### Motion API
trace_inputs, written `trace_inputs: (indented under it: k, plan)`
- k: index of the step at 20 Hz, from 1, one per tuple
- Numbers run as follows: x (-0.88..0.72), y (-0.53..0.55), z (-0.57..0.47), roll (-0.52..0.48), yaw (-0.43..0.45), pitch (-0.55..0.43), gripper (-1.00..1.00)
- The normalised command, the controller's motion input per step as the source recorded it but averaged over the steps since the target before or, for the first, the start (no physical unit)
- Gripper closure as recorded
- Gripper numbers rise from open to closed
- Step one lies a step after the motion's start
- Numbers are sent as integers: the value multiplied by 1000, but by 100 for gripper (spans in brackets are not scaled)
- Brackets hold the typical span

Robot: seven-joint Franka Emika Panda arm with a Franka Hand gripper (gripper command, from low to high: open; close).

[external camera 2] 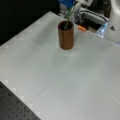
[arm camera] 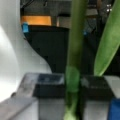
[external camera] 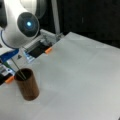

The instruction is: Flower insertion into a vase

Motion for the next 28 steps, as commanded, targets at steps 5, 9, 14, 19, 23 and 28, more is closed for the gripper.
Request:
trace_inputs:
  k: [5,9,14,19,23,28]
  plan:
    - [14,16,-1,-133,24,111,100]
    - [60,14,-59,-111,14,125,100]
    - [124,33,-109,-104,2,134,100]
    - [222,89,-252,-89,-42,81,100]
    - [343,166,-361,-112,-83,12,100]
    - [362,212,-308,-106,-87,-3,100]
